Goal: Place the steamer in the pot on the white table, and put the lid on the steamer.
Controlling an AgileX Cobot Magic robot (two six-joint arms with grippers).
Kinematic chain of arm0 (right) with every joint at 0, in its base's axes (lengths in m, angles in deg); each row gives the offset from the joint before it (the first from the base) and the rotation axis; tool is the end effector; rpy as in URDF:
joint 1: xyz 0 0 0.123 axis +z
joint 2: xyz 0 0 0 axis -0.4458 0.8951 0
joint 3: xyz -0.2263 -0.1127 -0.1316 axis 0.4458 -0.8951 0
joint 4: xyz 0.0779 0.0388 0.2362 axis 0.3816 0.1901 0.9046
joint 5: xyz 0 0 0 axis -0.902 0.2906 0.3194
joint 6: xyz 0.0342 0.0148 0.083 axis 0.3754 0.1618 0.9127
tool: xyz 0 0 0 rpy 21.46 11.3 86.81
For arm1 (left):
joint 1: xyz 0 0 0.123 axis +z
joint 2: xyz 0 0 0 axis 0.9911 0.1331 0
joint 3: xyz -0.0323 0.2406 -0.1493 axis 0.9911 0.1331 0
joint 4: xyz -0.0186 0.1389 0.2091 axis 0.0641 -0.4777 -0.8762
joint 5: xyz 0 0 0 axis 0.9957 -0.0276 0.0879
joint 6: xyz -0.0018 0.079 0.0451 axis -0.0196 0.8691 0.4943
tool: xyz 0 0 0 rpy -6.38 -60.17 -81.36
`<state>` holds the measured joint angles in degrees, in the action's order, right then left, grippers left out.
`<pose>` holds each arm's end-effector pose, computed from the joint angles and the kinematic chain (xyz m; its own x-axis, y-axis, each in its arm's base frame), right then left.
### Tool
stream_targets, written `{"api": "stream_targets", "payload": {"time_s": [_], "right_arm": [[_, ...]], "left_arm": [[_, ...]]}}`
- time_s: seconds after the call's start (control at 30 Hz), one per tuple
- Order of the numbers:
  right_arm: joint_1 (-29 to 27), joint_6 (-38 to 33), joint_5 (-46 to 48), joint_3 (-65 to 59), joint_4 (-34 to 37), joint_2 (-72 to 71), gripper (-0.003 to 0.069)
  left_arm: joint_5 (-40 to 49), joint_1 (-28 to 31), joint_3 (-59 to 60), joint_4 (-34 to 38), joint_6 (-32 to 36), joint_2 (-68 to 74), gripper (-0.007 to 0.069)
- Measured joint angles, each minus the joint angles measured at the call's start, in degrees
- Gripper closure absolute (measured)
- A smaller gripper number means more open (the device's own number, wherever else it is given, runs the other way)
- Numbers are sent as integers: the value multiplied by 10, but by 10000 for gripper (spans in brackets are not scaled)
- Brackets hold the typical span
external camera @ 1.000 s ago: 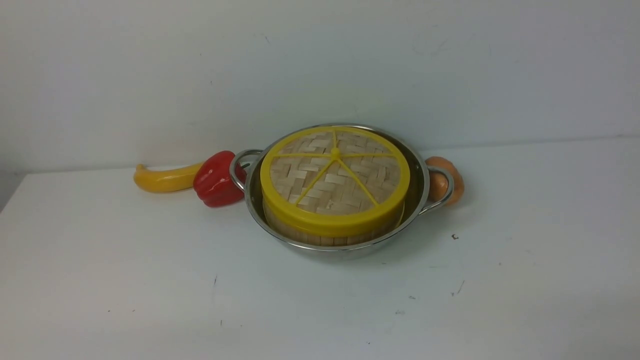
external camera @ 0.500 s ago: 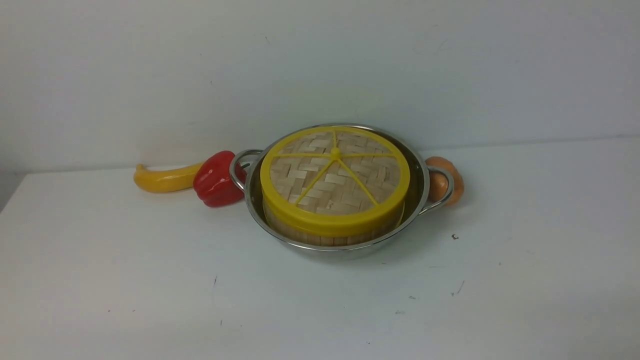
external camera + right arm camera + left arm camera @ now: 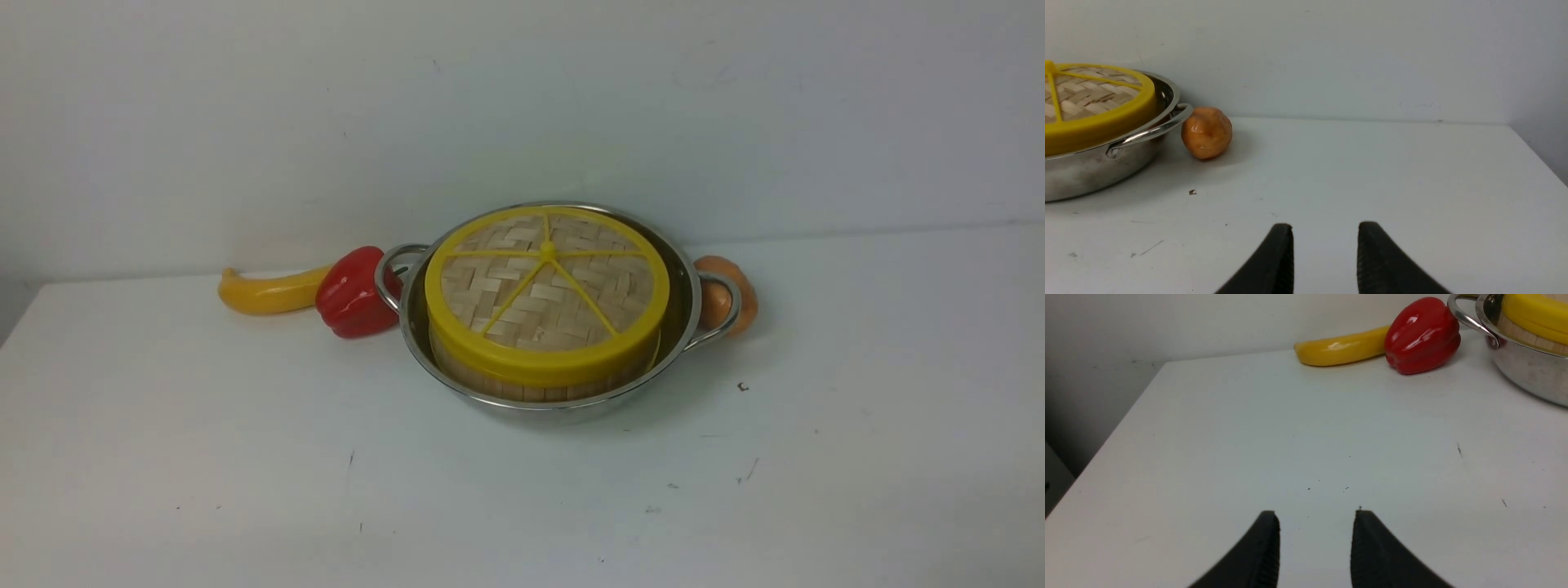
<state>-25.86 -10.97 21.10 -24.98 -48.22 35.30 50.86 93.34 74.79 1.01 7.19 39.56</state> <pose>0.0538 0.0007 0.1797 -0.2567 -0.0156 -0.9664 -0.0157 0.9998 -0.0119 0.0542 0.0045 0.1816 -0.2524 0.0525 -0.9662 -0.1035 0.9913 0.0809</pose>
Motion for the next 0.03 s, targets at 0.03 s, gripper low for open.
{"api": "stream_targets", "payload": {"time_s": [0.03], "right_arm": [[0, 0, 0, 0, 0, 0, 417]], "left_arm": [[0, 0, 0, 0, 0, 0, 384]]}}
